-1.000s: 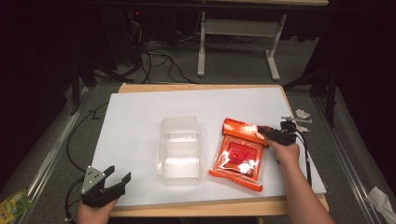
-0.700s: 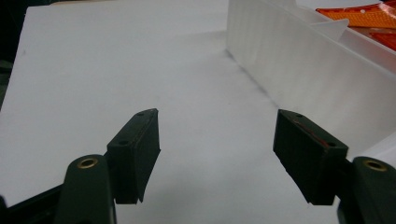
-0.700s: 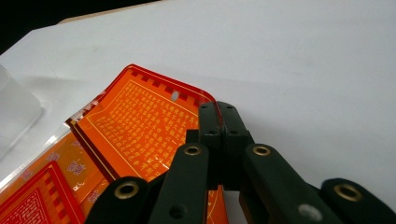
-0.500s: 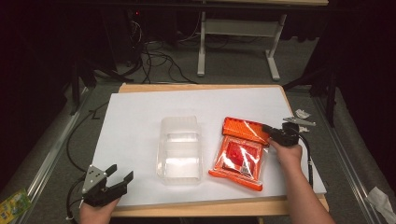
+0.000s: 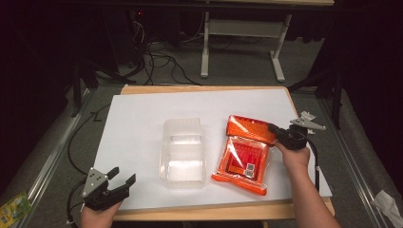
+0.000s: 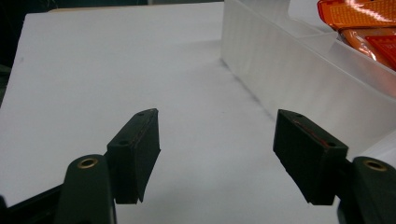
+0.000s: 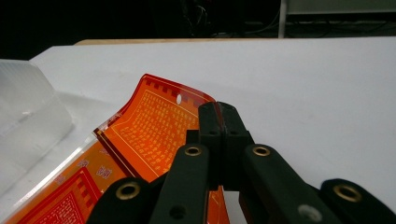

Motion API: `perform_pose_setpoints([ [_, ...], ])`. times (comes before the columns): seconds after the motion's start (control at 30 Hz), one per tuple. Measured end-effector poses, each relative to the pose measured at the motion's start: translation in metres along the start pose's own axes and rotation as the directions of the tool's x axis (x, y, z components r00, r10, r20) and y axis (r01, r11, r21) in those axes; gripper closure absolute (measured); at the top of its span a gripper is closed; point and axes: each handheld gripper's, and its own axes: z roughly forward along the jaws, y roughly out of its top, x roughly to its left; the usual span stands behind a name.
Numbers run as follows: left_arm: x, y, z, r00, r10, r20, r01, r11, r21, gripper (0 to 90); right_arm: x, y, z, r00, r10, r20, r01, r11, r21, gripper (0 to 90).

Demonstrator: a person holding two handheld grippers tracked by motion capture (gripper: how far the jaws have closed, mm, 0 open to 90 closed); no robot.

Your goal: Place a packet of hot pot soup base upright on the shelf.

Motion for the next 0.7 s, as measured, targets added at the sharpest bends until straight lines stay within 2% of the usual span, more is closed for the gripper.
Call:
perform_pose_setpoints([
  [0.17, -0.001, 0.001, -0.001, 1.0000, 0.004, 0.004, -0.004, 1.0000, -0.001, 32.1, 0.006, 0.005, -0.007, 0.9998, -0.019, -0.002, 0.019, 0.999, -0.034, 90.0],
  [0.33, -0.004, 0.003, -0.002, 0.9999, 0.011, 0.012, -0.010, 0.9999, -0.004, 32.1, 0.020, 0.014, -0.017, 0.9988, -0.047, -0.013, 0.046, 0.995, -0.085, 90.0],
  [0.53, -0.009, 0.005, -0.003, 0.9994, 0.020, 0.027, -0.020, 0.9997, -0.012, 32.0, 0.037, 0.024, -0.028, 0.9959, -0.085, -0.032, 0.079, 0.986, -0.146, 90.0],
  [0.7, -0.014, 0.008, -0.004, 0.9987, 0.035, 0.037, -0.035, 0.9992, -0.021, 32.1, 0.053, 0.032, -0.037, 0.9899, -0.126, -0.065, 0.112, 0.976, -0.187, 90.0],
])
